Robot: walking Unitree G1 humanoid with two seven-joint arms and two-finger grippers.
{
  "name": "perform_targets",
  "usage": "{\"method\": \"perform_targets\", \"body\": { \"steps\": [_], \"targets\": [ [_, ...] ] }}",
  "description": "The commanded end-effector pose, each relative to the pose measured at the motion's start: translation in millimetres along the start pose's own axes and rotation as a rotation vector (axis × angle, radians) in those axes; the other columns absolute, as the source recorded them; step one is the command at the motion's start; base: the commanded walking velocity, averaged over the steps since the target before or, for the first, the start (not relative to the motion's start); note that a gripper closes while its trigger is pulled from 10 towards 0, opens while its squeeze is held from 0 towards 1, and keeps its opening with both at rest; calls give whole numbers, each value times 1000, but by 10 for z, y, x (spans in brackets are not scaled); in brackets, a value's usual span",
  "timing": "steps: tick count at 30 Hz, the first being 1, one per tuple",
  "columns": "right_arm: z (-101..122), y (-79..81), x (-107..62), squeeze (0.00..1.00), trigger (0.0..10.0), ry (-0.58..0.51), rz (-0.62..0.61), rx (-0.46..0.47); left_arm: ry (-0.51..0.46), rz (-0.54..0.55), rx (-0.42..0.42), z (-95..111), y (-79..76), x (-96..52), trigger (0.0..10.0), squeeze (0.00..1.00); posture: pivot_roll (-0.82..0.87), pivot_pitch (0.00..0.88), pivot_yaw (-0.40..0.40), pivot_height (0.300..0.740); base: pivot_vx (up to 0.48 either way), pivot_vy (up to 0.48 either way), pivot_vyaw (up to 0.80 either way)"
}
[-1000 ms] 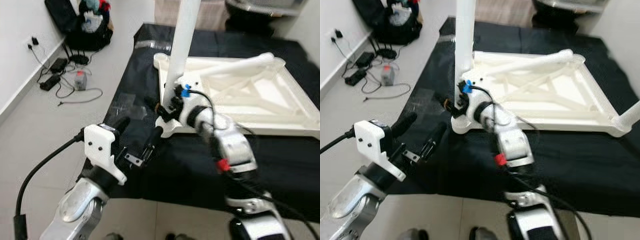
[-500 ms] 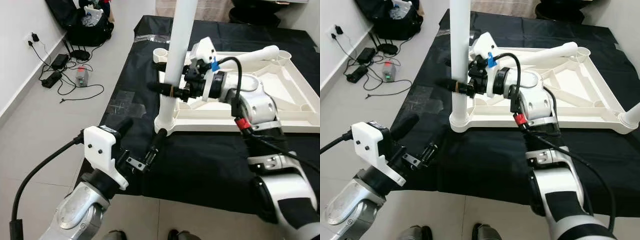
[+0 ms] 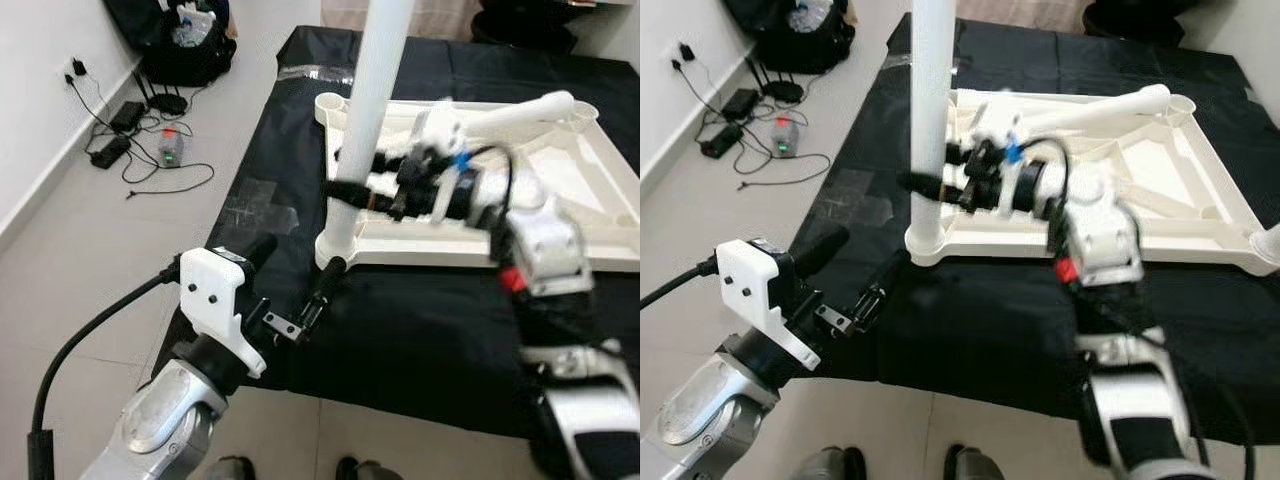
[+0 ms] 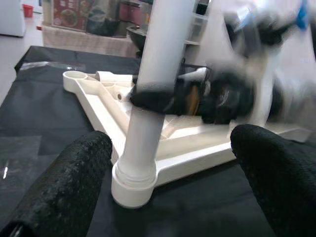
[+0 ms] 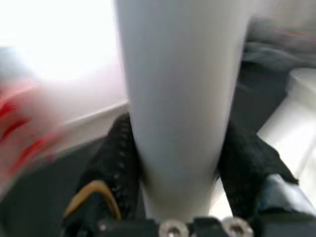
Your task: Building children table
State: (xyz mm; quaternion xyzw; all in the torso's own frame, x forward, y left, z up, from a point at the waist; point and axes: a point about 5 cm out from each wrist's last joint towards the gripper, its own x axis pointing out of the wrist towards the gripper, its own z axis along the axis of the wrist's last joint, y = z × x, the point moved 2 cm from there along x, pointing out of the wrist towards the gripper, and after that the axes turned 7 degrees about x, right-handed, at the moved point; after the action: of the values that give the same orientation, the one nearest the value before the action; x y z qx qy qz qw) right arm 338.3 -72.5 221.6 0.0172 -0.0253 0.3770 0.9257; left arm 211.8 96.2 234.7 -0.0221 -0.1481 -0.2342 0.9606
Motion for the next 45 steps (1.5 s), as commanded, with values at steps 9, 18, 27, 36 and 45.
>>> {"method": "perform_targets", "body": {
  "steps": [9, 18, 27, 36, 45],
  "targets": [
    [-636, 39, 183, 0, 0, 143, -551, 117, -29, -19, -8, -69, 62, 156, 10000, 0, 19, 83, -33, 740, 0, 0, 0],
    [-346, 9, 181, 0, 10000, 160, -405, 51, -27, -29, -5, -127, 39, 224, 10000, 0, 15, 78, -29, 740, 0, 0, 0],
    [204, -197, 256, 1000, 10000, -27, 65, -44, -26, -8, -4, -109, 97, 132, 10000, 0, 44, 122, -43, 740, 0, 0, 0],
    [588, -292, 220, 0, 10000, -63, 346, -61, -18, 10, -3, -56, 100, 77, 10000, 0, 78, 175, -50, 740, 0, 0, 0],
    [707, -505, 77, 0, 0, -76, 477, -23, -2, 6, -22, -49, -28, 45, 10000, 0, 78, 220, -52, 740, 0, 0, 0]
  ]
}}
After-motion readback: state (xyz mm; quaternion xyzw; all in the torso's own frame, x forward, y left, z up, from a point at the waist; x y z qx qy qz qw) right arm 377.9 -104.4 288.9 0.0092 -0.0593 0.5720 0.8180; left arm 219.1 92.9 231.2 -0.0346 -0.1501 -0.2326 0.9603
